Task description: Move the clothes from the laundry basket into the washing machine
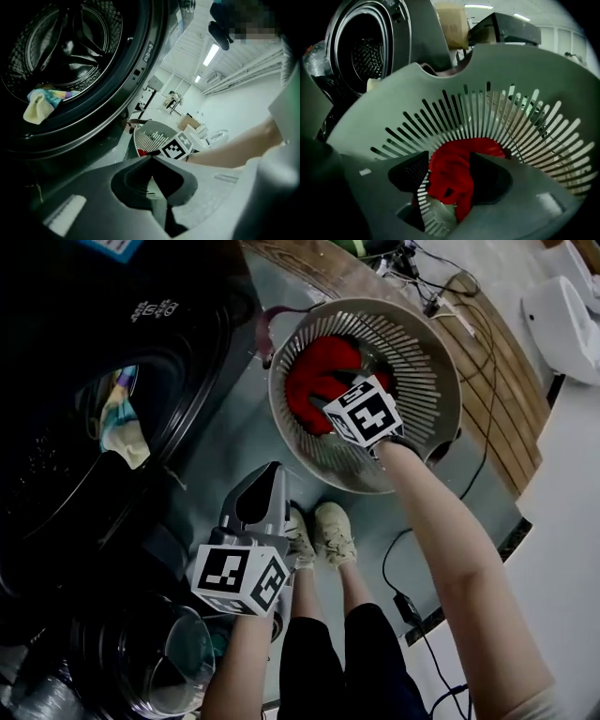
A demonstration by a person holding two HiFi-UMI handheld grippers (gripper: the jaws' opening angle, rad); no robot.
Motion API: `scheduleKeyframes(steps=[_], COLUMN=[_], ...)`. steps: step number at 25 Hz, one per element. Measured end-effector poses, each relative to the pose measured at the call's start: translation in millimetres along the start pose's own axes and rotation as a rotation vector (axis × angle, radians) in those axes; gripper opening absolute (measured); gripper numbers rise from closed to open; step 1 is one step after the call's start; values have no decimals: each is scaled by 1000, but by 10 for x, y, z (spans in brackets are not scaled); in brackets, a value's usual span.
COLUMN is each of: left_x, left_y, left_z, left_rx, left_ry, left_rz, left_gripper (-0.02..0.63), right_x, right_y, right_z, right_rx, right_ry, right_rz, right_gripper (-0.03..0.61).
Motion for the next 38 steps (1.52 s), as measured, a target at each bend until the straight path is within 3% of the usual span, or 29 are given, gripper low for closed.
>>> scheduleKeyframes(steps=[6,9,11,14,19,23,26,31,36,38], left_x=[-19,-36,-62,-49,77,144,185,272,459,629], left_y=[253,304,316,287,126,6,-124,-442,-734,-896], left_z=[183,219,207,136,-73,-296,-486,-816,-1002,-1063], left_rx=[3,3,-2,-4,-4,-34,-31,-86,-146,-152], left_ry=[22,10,-4,-1,47,67,130,216,339,384], left_rz=[38,29,34,38,-3,13,36,60,10,-47], left_gripper=[0,0,0,0,4,162,234,294,310,310], right_x=[-299,-337,-339,-213,205,406,537,845,1229,1368], right_y=[499,549,505,277,-666,-1432,-1908,-2617,-3192,-3373], right_z=[-72,38,154,261,505,795,1007,1375,1747,1908], right_rx=[-24,9,62,111,172,169,180,236,314,356], right_ry=[-5,-5,-11,12,98,81,53,-6,-133,-163], right_rz=[146,162,152,69,-210,-349,-418,-497,-581,-611], right_gripper=[279,98,69,60,58,57,57,55,52,52])
Point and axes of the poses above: the fingertips, and each gripper's own axes: y forward along the fingers, z to its left, x out of its top, the point moved 4 cm from there along -y, backward along the fingers, and after that the axes turned 8 degrees about -y, right-handed, at the moved point
